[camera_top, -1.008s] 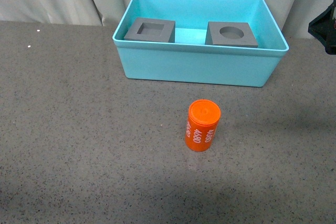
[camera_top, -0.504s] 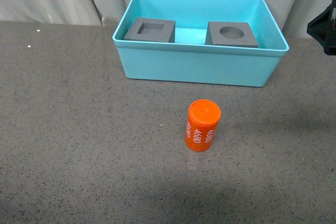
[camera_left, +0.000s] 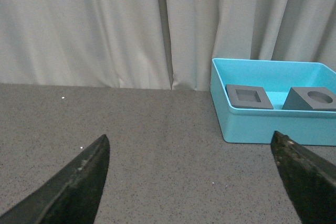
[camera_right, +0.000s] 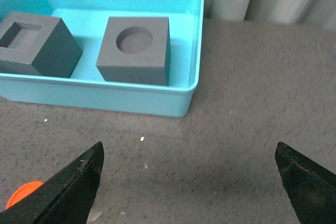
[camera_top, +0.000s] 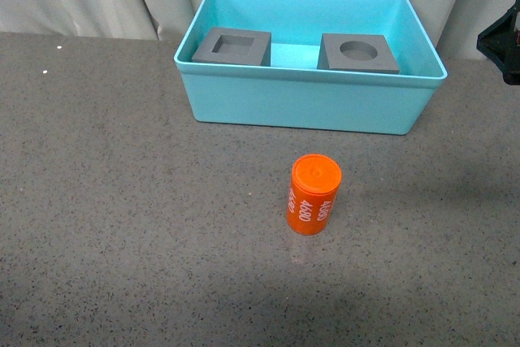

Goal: Place gray and orange parts in blue box

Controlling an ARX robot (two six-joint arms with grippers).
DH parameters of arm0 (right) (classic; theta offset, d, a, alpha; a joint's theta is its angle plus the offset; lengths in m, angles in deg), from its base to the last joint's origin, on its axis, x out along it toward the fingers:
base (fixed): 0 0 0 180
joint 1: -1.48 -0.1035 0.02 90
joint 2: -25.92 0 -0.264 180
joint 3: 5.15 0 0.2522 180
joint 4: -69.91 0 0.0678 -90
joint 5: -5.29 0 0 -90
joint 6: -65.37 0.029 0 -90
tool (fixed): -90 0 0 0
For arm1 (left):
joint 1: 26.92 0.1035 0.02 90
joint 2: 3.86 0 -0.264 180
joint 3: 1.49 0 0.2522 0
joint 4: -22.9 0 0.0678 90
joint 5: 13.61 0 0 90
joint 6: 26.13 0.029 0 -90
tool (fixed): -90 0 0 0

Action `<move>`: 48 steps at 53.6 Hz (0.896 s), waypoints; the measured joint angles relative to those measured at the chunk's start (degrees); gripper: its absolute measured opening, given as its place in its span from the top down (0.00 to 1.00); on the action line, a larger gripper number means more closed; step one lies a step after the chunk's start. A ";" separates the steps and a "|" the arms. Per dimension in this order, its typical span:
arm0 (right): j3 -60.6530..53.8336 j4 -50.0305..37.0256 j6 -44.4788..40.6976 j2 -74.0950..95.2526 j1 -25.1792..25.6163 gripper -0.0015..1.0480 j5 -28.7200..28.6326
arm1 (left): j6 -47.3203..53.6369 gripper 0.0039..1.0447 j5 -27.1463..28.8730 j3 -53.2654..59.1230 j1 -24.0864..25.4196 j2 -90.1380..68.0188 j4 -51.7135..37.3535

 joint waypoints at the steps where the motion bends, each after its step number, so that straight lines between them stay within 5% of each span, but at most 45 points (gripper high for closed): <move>1: -0.68 -2.56 -1.38 0.20 -0.22 0.09 -0.26 | 0.00 0.09 0.00 0.00 0.00 0.00 0.00; 8: 0.61 -2.80 -13.79 2.54 -3.06 0.09 -4.81 | 0.07 0.06 0.00 0.00 0.00 0.04 0.02; 25: 8.98 10.38 -18.82 10.82 -11.23 0.09 -12.61 | 0.07 0.06 0.00 0.00 0.00 0.04 0.04; 48: 19.52 21.20 -19.17 26.93 -16.50 0.09 -9.90 | 0.04 0.06 0.00 0.00 0.00 0.04 0.04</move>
